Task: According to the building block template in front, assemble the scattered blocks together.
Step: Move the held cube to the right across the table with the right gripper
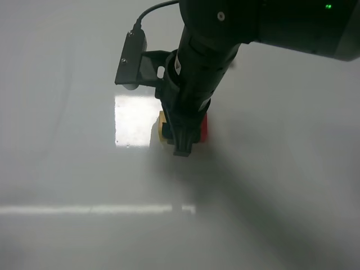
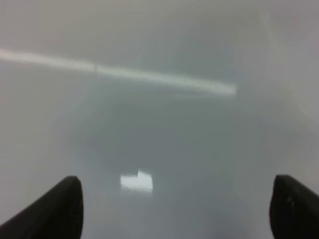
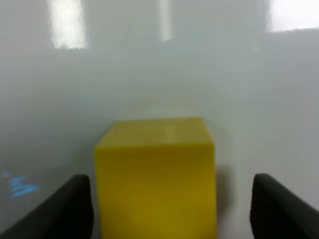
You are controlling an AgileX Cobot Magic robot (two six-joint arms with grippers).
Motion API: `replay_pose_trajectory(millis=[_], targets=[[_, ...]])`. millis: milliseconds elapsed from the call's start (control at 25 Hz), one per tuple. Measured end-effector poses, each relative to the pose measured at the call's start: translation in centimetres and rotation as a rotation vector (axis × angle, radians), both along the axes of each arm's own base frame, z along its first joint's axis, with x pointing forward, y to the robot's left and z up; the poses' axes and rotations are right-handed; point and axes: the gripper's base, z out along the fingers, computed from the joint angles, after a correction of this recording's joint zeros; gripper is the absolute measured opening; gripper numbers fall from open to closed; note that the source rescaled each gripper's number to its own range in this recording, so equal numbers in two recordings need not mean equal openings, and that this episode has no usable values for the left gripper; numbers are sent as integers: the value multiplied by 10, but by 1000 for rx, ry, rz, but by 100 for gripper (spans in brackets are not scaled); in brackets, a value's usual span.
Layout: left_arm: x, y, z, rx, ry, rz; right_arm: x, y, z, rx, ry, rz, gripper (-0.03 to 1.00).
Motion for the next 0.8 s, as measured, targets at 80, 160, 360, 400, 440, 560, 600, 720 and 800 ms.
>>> replay_pose_trajectory(millis=[80,160,360,400,440,560,600,720,800], targets=[[0,0,0,0,0,0,0,0,0,4,1,1,52],[0,0,0,0,0,0,-1,0,1,6,2,1,53],[0,0,0,0,0,0,3,-6,0,-9,18,-20,53],[0,0,0,0,0,0,4,-7,-1,-9,24,-25,53],[0,0,0,0,0,0,5,-8,-1,-6,29,-27,53],[0,0,0,0,0,0,5,-8,-1,0,38,-29,53],[0,0,0,0,0,0,5,-8,-1,4,40,-28,53],[0,0,0,0,0,0,5,-8,-1,7,41,-29,53],[0,0,0,0,0,0,6,-6,-4,3,46,-31,53]])
